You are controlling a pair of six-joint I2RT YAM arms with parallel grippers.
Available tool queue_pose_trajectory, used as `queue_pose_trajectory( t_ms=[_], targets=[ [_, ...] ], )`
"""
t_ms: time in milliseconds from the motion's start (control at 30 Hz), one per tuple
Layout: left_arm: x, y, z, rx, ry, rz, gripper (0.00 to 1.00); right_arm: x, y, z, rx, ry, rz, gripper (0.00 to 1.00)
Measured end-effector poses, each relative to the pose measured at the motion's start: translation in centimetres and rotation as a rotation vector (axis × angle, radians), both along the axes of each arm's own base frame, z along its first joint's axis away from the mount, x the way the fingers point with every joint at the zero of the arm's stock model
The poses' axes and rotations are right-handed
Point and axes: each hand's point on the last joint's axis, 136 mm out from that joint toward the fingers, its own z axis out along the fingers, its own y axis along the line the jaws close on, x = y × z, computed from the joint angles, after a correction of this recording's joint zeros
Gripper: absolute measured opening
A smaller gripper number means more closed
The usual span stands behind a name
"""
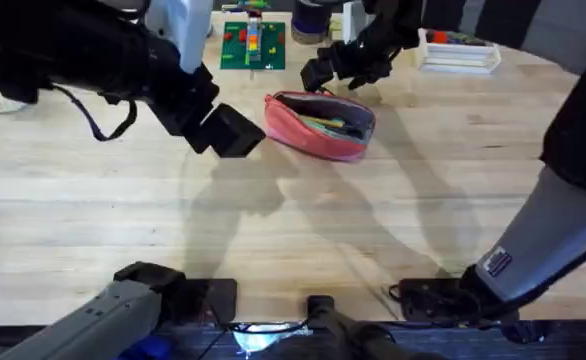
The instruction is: Unzip the bag, pick up the pens from the table one at a time and place them inside, then zip the bag closed.
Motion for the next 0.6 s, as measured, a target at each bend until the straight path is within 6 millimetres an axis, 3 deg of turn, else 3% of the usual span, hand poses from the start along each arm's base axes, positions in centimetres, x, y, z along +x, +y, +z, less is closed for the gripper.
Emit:
queue_pose_trajectory(
  t_ms=[267, 500, 600],
  targets=[
    [0.0, 0.0, 0.0, 0.000, 0.000, 0.000, 0.993, 0.2, -0.4, -0.2, -0.004, 0.000, -0.011, 0.956],
    [0.0, 0.0, 0.0, 0.000, 0.000, 0.000, 0.994, 0.7, -1.1, -2.9, -0.021, 0.038, -0.027, 0.995],
    [0.0, 0.0, 0.0, 0.000, 0.000, 0.000, 0.995, 0.7, -1.1, -2.8, -0.019, 0.037, -0.029, 0.995]
  ],
)
